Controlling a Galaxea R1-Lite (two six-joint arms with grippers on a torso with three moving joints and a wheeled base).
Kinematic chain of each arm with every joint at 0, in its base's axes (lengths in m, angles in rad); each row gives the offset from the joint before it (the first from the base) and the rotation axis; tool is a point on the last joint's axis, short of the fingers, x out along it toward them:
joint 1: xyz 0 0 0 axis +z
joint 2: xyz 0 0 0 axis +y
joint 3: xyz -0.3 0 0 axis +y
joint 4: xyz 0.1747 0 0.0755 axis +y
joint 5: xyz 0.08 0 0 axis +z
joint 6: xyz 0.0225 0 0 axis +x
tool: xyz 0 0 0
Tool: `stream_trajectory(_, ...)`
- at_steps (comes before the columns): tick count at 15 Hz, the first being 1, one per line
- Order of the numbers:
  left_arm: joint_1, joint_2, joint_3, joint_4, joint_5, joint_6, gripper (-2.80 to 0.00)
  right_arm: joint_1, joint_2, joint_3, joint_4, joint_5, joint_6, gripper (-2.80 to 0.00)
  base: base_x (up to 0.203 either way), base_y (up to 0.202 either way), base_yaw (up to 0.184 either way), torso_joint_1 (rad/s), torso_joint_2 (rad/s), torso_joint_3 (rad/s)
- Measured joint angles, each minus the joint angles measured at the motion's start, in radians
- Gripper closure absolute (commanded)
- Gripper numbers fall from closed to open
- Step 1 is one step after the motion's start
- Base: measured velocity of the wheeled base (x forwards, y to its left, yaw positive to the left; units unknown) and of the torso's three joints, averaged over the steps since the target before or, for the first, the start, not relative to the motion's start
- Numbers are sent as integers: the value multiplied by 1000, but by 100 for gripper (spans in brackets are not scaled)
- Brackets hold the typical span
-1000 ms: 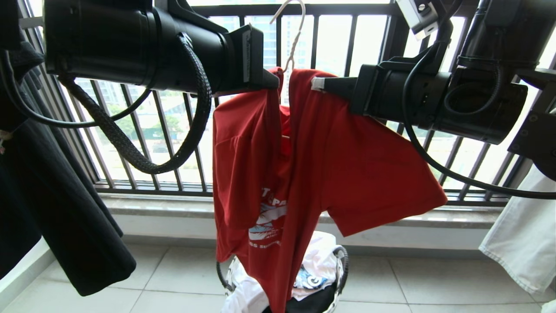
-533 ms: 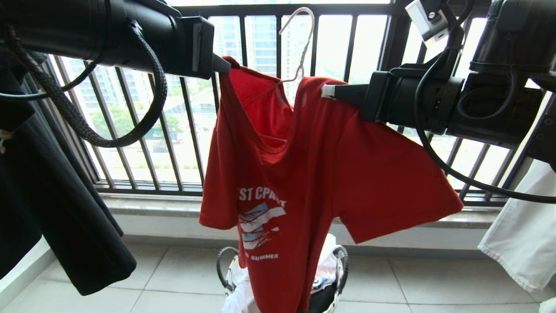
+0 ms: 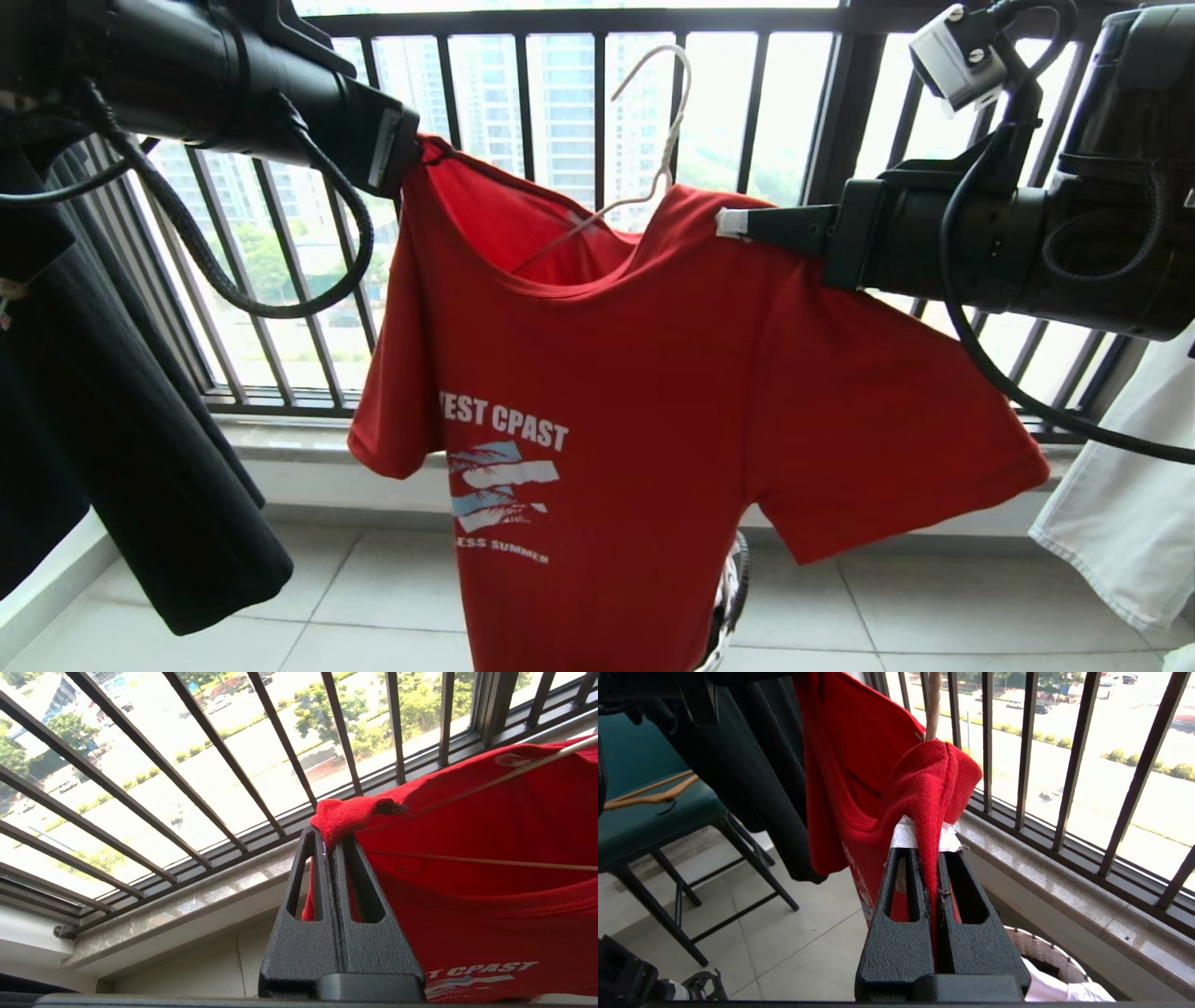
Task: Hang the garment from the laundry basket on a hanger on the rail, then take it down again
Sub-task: Hang the clothes on the clothes rack
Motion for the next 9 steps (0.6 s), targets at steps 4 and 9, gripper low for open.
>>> stream_trajectory(4,9,30,0,-53,0,32,0,-4,-54,21,47,47,5,0,0,0,0,0,0,0)
stream_trajectory(9,-29,59,-1,-82,-10,24,0,0,-82,24,42,105,76,0,0,0,0,0,0,0)
